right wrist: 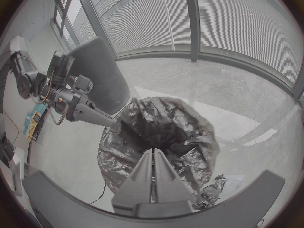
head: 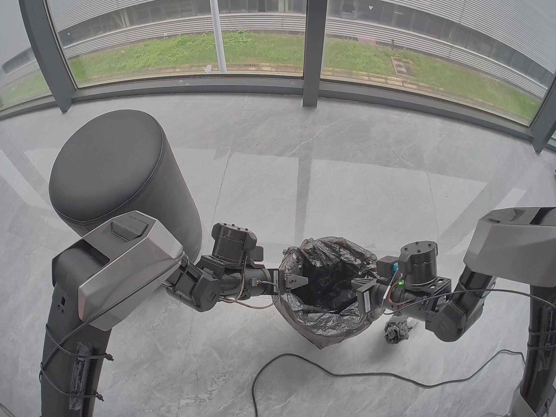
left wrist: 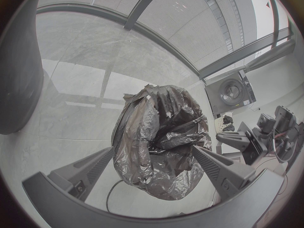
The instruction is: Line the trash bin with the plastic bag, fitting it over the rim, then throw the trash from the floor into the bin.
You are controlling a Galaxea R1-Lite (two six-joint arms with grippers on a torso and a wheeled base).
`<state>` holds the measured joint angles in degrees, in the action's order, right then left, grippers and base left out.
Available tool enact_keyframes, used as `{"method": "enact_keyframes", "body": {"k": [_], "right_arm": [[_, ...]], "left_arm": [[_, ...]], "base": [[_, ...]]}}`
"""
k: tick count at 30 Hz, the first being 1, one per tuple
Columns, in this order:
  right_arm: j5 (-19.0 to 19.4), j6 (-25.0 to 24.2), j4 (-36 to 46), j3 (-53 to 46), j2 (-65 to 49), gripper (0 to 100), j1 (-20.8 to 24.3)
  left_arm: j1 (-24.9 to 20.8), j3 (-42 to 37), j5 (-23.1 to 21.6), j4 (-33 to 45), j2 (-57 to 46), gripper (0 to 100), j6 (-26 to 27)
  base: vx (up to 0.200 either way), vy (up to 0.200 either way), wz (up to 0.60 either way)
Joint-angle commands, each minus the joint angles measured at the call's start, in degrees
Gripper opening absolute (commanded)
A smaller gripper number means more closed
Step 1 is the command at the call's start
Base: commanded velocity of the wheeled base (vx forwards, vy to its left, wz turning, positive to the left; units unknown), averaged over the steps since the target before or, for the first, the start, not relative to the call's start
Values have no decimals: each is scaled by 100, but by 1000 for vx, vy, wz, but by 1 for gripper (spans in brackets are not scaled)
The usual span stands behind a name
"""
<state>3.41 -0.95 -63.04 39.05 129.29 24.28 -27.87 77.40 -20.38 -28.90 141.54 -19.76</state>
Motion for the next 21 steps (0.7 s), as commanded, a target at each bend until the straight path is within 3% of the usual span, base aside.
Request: {"method": "enact_keyframes", "body": {"k": [1,3,4,8,10,16,21], "right_arm": [[221,165,99,-11,-449,0,-952],[520,649,529,6,-572,0,-1664],[634,930,811,42,-607,100,-1971],[880,1721,1672,578,-546,100,-2833],[880,1747,2120,1105,-361,100,-2964],[863,1783,4133,2380,35,100,-2982],[617,1791,4361,2986,694,100,-2877]], "left_arm": [[-8,-252,-18,-291,-373,100,-54],[-8,-427,-18,-511,-523,100,-107],[-17,-506,-18,-616,-575,100,-142],[-175,-858,17,-1267,-742,100,-415],[-272,-1078,61,-1785,-760,100,-687],[-492,-1763,263,-3280,-734,100,-1540],[-562,-2440,412,-3860,-874,100,-1627]], "base": [[0,0,0],[0,0,0],[0,0,0],[0,0,0],[0,0,0],[-33,0,0],[-200,0,0]]}}
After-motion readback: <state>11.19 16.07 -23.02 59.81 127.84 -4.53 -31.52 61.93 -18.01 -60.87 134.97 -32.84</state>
